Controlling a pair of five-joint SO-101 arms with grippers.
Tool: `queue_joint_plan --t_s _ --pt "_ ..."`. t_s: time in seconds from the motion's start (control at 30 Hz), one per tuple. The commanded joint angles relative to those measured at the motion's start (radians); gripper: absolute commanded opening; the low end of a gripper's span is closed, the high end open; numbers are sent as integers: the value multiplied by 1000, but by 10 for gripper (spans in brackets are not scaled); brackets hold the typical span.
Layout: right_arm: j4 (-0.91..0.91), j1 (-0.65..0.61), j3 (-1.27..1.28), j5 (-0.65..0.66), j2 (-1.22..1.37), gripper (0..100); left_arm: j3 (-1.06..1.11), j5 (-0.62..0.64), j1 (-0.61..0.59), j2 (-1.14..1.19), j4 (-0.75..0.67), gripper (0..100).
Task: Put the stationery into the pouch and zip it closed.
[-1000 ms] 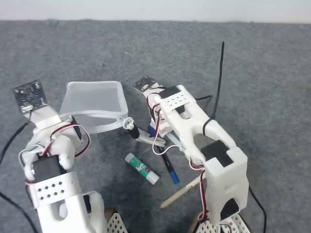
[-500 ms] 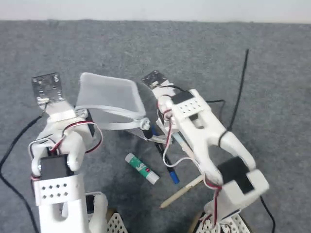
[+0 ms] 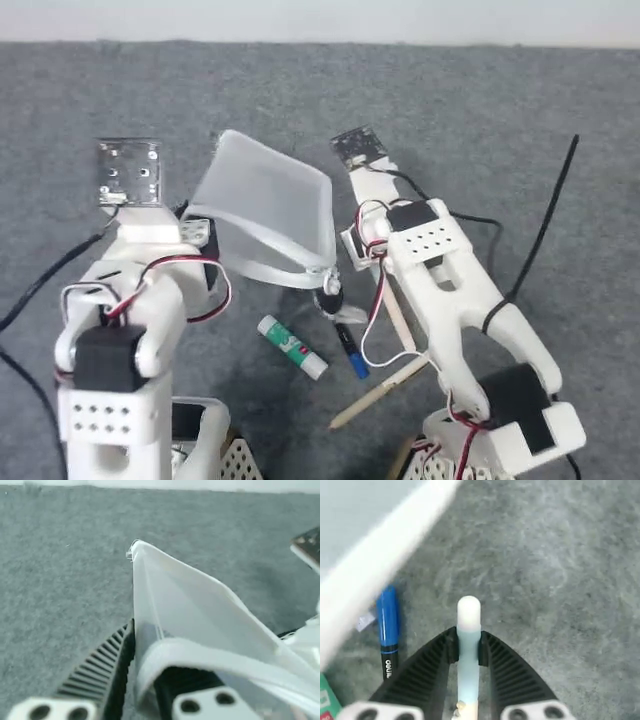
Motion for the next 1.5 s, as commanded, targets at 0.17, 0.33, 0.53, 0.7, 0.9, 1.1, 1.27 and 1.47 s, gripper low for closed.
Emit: queue_joint_plan --t_s 0.17,0.33,0.53,0.7,0.9,1.1,1.27,1.47 --pt "-21 50 -18 -84 -102 6 -166 -9 9 169 28 9" --pt "-19 51 35 -86 -243 6 -191 -8 14 209 37 9" --pt "-19 51 110 -86 -455 6 -191 44 8 210 32 9" --pt "-21 45 160 -87 -615 7 -189 49 -34 212 20 9" --pt "-21 47 164 -176 -734 8 -189 49 -63 212 20 9" --pt "-39 42 167 -184 -809 7 -176 49 -112 212 23 9" --pt "-104 42 167 -183 -900 7 -156 49 -112 212 18 9" --pt "-191 -42 167 -175 -998 7 -114 48 -112 212 -2 9"
